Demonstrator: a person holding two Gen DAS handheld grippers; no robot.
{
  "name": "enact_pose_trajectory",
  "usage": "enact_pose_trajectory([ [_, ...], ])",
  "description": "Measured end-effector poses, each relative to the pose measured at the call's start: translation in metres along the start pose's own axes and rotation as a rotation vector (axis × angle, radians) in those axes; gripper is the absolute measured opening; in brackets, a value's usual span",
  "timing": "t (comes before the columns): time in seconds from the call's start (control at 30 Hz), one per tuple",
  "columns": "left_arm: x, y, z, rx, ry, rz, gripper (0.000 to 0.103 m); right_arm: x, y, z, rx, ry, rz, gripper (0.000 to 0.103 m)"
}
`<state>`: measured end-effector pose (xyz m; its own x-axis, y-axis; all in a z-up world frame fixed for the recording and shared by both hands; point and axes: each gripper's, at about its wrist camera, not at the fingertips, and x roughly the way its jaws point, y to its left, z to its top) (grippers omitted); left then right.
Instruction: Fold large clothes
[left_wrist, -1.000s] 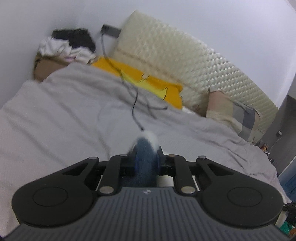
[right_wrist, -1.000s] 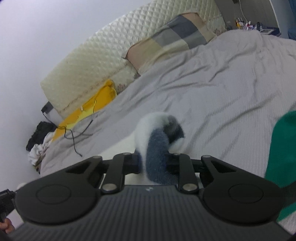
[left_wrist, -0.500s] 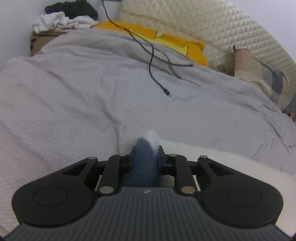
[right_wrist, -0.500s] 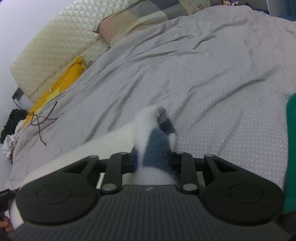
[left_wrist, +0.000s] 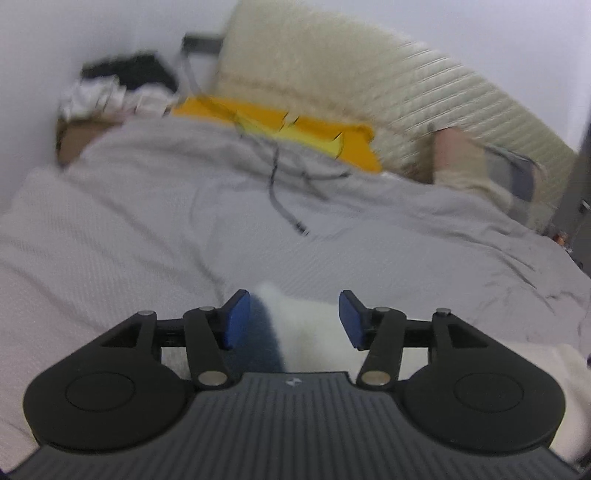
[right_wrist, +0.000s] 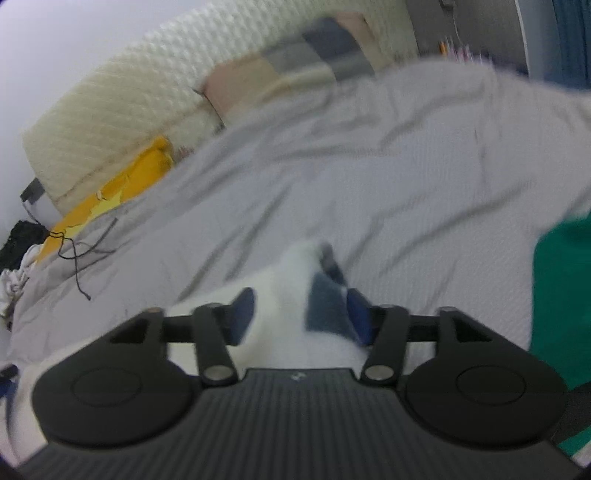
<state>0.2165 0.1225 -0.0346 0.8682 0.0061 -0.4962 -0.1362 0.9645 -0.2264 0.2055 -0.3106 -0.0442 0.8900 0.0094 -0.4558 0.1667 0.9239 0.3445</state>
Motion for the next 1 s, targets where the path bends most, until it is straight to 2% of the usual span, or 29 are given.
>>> enact_pose_trajectory([
  [0.07, -0.015, -0.01, -0.003, 0.042, -0.019, -0.021, 0.06, -0.015, 0.01, 0.0, -0.05, -0.053, 0.005, 0.064],
  [0.13, -0.026, -0.019, -0.009, 0.063, -0.019, -0.054, 0.06, -0.028, 0.017, 0.0, -0.083, -0.095, 0.046, 0.064],
  [0.23, -0.036, -0.034, -0.019, 0.095, -0.001, -0.101, 0.06, -0.041, 0.03, -0.007, -0.142, -0.116, 0.112, 0.064],
  [0.37, -0.036, -0.054, -0.034, 0.157, 0.031, -0.13, 0.06, -0.045, 0.045, -0.025, -0.218, -0.059, 0.185, 0.063],
  [0.5, -0.023, -0.063, -0.045, 0.183, 0.082, -0.128, 0.06, -0.035, 0.06, -0.038, -0.259, 0.013, 0.225, 0.063],
  [0.77, 0.011, -0.067, -0.059, 0.235, 0.155, -0.086, 0.06, -0.005, 0.072, -0.061, -0.284, 0.142, 0.217, 0.063],
  [1.0, 0.035, -0.065, -0.06, 0.233, 0.194, -0.07, 0.063, 0.008, 0.071, -0.069, -0.301, 0.148, 0.218, 0.064],
])
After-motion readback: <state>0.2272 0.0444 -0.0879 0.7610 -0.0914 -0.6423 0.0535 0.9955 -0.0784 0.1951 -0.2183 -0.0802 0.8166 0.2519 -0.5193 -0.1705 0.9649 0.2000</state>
